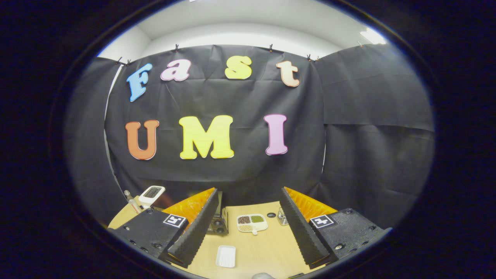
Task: Open the toaster oven, put the food inside, and close the toaster oven door.
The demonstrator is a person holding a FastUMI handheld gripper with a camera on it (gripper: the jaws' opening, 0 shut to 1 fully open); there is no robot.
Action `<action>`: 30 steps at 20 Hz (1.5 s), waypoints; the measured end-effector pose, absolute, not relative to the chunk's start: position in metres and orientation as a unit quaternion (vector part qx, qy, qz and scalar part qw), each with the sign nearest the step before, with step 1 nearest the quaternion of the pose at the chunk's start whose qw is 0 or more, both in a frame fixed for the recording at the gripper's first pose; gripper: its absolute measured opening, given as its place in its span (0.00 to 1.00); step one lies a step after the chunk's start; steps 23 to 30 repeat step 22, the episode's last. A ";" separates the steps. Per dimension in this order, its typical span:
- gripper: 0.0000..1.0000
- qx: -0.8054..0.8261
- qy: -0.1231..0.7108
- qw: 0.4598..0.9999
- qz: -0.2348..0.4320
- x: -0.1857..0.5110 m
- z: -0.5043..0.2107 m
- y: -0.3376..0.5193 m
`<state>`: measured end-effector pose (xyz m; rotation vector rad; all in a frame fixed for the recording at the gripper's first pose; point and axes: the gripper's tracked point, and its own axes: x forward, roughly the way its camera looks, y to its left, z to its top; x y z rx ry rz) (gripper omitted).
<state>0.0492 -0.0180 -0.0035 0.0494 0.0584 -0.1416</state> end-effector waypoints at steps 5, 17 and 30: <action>1.00 0.009 0.004 0.999 -0.053 0.012 0.014 -0.047; 1.00 0.022 0.023 0.999 -0.031 0.010 -0.021 -0.065; 1.00 0.027 0.034 0.998 -0.036 0.010 -0.030 -0.073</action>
